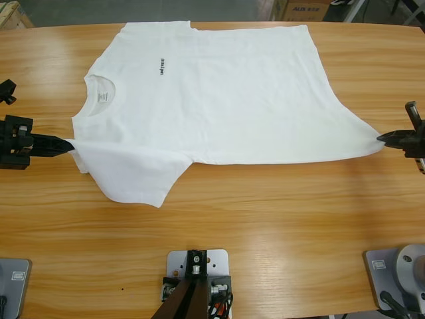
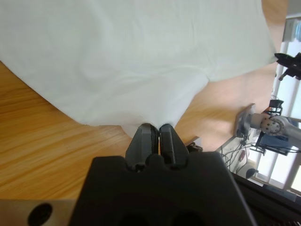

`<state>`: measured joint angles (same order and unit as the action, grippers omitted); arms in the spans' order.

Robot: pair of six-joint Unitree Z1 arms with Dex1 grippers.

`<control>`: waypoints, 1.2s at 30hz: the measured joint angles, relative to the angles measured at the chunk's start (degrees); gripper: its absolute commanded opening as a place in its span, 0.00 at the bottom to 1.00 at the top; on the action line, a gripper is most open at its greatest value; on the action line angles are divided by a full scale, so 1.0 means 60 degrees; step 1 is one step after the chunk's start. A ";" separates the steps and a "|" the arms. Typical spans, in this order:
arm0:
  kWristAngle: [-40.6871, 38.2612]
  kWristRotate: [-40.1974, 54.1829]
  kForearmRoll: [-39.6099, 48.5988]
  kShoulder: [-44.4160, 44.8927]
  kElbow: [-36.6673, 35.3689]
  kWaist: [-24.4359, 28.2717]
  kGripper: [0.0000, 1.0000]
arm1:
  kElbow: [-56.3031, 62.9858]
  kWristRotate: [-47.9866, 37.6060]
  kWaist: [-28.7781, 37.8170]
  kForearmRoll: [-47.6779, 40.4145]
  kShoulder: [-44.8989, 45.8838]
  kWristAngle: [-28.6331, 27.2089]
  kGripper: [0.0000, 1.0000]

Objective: Fold clothes

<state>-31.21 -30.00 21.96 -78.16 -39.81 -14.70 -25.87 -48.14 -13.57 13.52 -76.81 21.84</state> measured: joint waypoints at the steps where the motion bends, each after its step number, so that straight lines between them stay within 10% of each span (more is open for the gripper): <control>1: 0.0017 0.0000 0.0004 0.0012 0.0000 0.0029 0.00 | -0.0011 0.0029 0.0000 0.0000 0.0000 0.0000 0.00; 36: 0.0149 0.0000 0.0101 0.0022 -0.0804 0.0777 0.00 | -0.1293 0.0834 -0.0002 -0.0001 -0.0291 0.0267 0.00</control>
<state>-30.31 -30.00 22.56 -78.02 -44.64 -10.04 -33.62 -43.14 -13.58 13.51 -78.55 23.43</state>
